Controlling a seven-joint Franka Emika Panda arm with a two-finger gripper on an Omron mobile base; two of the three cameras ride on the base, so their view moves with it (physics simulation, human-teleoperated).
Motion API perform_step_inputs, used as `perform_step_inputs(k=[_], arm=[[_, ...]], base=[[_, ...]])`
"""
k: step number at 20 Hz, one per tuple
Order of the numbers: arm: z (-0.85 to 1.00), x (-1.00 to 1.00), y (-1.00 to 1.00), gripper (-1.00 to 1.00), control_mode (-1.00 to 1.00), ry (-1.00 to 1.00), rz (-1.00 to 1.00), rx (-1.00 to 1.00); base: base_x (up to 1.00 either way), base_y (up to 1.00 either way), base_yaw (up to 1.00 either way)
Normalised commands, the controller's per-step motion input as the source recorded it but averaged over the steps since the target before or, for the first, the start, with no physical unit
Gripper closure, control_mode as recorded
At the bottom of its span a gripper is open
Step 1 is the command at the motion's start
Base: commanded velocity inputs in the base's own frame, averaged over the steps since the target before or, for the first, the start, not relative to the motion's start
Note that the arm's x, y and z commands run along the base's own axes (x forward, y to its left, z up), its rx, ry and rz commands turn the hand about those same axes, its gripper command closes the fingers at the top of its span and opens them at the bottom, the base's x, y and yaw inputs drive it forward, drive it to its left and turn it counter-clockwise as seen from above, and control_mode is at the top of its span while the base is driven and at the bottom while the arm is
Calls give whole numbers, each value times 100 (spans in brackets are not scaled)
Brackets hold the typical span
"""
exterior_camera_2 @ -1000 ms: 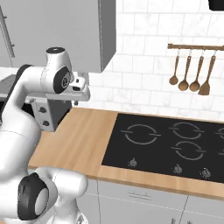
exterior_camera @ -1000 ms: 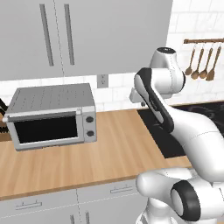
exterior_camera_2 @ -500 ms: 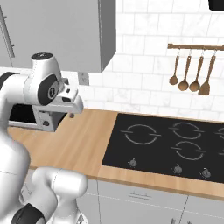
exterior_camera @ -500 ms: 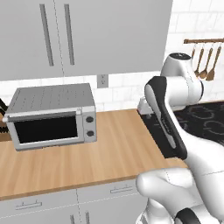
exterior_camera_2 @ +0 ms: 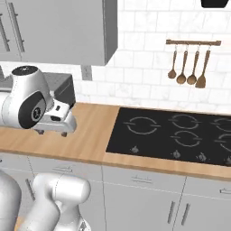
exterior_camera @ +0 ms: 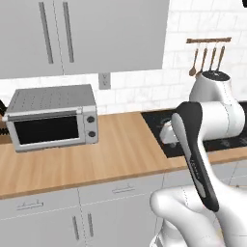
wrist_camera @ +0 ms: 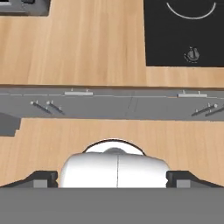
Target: Navigate to the dishwasher.
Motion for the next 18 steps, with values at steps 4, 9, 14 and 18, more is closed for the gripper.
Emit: perform_step_inputs(k=[4, 9, 14, 18], arm=[[0, 0, 0, -100, 100, 0, 0, 0], [0, 0, 0, -100, 100, 0, 0, 0], [0, 0, 0, -100, 100, 0, 0, 0], [0, 0, 0, -100, 100, 0, 0, 0]], base=[[-80, -10, -75], [-15, 0, -100], [-6, 0, -100], [-1, 0, -100]])
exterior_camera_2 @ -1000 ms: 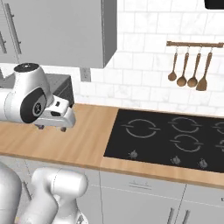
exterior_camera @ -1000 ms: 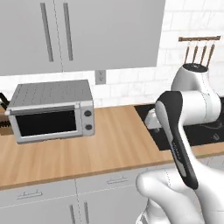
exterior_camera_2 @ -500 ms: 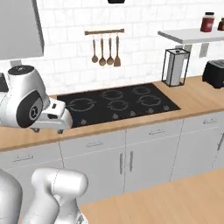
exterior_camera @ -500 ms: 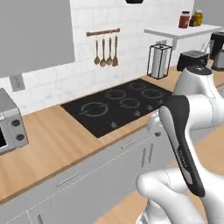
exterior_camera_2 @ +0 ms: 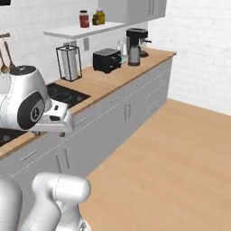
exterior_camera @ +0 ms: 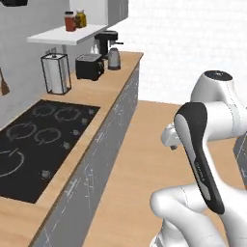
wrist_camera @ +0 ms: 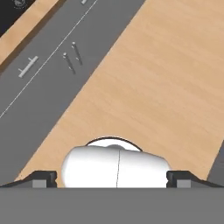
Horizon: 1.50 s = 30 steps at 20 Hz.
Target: Navigate to the dishwasher.
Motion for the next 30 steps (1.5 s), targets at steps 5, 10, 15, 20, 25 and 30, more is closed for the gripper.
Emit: perform_step_inputs(k=[5, 10, 15, 20, 25, 30], arm=[[0, 0, 0, -100, 100, 0, 0, 0], [0, 0, 0, -100, 100, 0, 0, 0], [0, 0, 0, -100, 100, 0, 0, 0], [0, 0, 0, -100, 100, 0, 0, 0], [0, 0, 0, -100, 100, 0, 0, 0], [0, 0, 0, -100, 100, 0, 0, 0]], base=[[0, -8, -97], [23, -19, -54], [0, -11, -94], [0, 0, -100], [0, 0, -100], [0, 0, -100]])
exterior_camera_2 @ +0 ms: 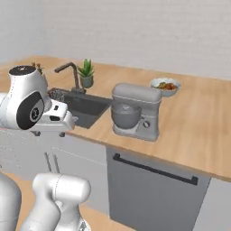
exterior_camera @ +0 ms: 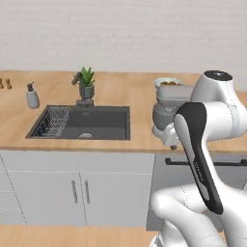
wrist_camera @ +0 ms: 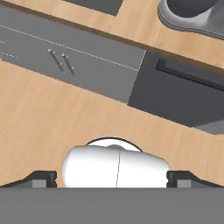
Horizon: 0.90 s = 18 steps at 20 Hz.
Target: Navigate to the dishwasher.
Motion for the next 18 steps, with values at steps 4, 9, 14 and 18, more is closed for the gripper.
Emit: perform_step_inputs(k=[4, 9, 14, 18], arm=[[0, 0, 0, -100, 100, 0, 0, 0], [0, 0, 0, -100, 100, 0, 0, 0], [0, 0, 0, -100, 100, 0, 0, 0], [0, 0, 0, -100, 100, 0, 0, 0]], base=[[0, 0, -100], [0, 0, -100], [30, -2, -31], [28, -31, 27]])
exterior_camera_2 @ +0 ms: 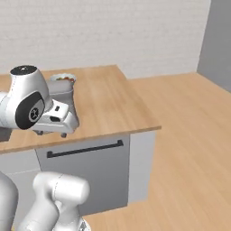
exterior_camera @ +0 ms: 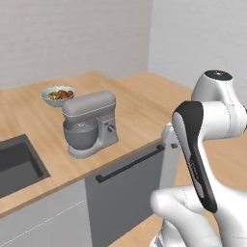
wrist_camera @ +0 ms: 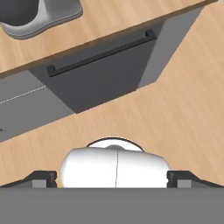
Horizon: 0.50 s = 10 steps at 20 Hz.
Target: Navigate to the dishwasher.
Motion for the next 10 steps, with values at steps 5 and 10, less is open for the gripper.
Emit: perform_step_inputs(k=[5, 10], arm=[[0, 0, 0, -100, 100, 0, 0, 0], [0, 0, 0, -100, 100, 0, 0, 0]], base=[[42, -28, 37], [51, -22, 29]])
